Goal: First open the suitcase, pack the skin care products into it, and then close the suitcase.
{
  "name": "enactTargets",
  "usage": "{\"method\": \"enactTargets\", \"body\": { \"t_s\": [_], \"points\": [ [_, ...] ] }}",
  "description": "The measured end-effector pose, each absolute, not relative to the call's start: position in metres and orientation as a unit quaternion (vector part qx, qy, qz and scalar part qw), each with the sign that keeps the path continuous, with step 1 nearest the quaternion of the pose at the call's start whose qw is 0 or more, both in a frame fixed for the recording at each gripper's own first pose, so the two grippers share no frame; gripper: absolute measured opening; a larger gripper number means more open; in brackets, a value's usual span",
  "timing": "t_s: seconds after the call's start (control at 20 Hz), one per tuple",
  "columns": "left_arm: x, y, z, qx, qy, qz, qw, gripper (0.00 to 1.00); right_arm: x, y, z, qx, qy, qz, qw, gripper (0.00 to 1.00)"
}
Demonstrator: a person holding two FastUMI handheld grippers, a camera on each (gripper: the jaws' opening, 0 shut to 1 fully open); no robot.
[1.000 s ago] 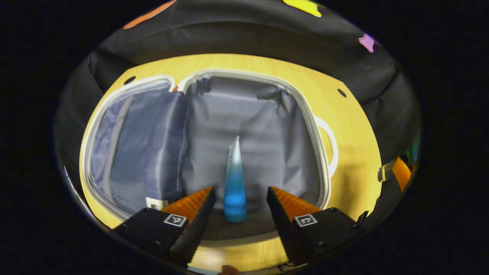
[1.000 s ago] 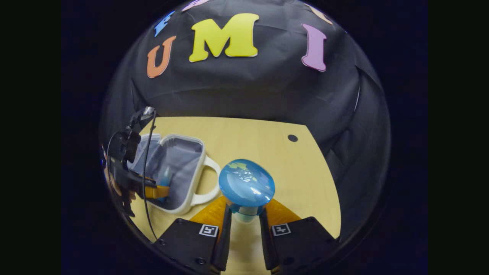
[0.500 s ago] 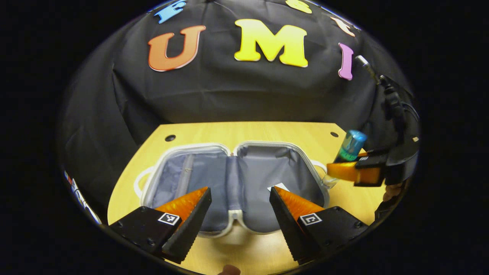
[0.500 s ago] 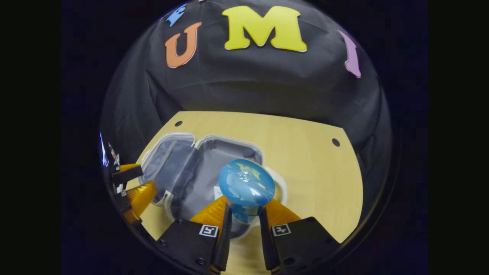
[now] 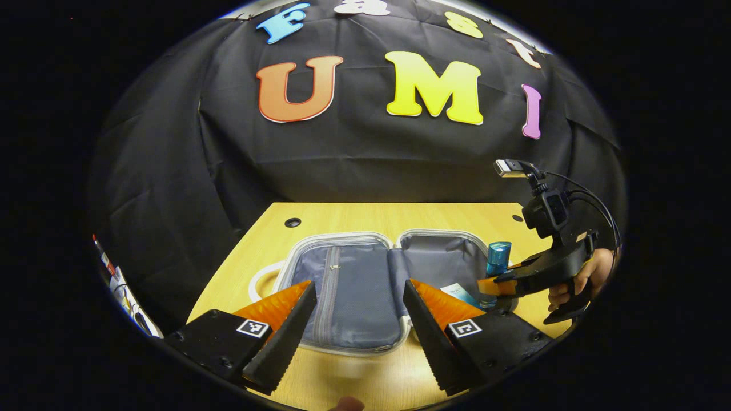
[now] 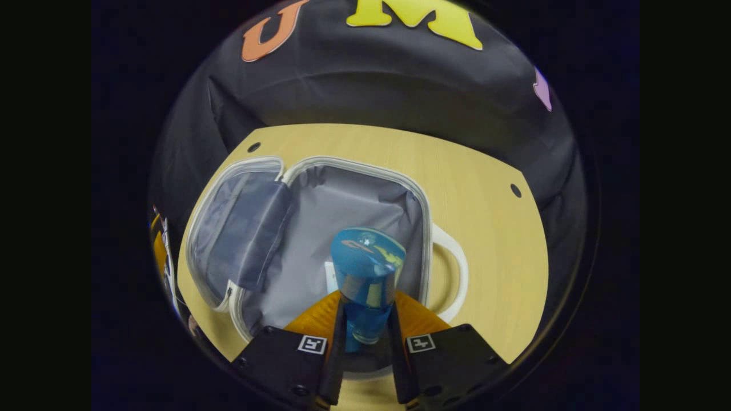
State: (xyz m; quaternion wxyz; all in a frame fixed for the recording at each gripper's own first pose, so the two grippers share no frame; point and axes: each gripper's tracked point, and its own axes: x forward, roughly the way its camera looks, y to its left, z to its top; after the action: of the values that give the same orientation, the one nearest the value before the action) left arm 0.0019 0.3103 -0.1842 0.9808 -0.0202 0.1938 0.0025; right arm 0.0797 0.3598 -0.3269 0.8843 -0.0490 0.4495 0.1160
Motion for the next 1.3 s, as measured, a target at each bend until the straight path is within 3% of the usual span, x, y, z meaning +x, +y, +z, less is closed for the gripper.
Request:
{"method": "enactTargets", "body": {
  "t_s": [0.2,0.8,0.95,1.0,1.1,1.3],
  "points": [
    [0.0,0.331,-0.183,-0.021,0.187,0.02,0.982,0.98,0.07,0.36,-0.358,0.002,0.513,0.082,0.855,0.33],
    [-0.001,0.363,-0.194,-0.048,0.191,0.048,0.979,0.98,0.084,0.359,-0.372,0.0,0.526,0.052,0.849,0.36],
    [-0.003,0.378,-0.201,-0.06,0.196,0.062,0.977,0.98,0.084,0.369,-0.362,0.026,0.521,0.069,0.85,0.36],
    [-0.004,0.385,-0.203,-0.062,0.198,0.068,0.976,0.98,0.08,0.376,-0.36,0.031,0.522,0.079,0.849,0.51],
    [-0.003,0.397,-0.205,-0.059,0.199,0.077,0.975,0.98,0.082,0.373,-0.35,0.002,0.508,0.076,0.858,0.66],
    [0.006,0.429,-0.207,-0.058,0.196,0.098,0.974,0.98,0.083,0.38,-0.31,-0.019,0.458,0.105,0.882,0.79]
  ]
}}
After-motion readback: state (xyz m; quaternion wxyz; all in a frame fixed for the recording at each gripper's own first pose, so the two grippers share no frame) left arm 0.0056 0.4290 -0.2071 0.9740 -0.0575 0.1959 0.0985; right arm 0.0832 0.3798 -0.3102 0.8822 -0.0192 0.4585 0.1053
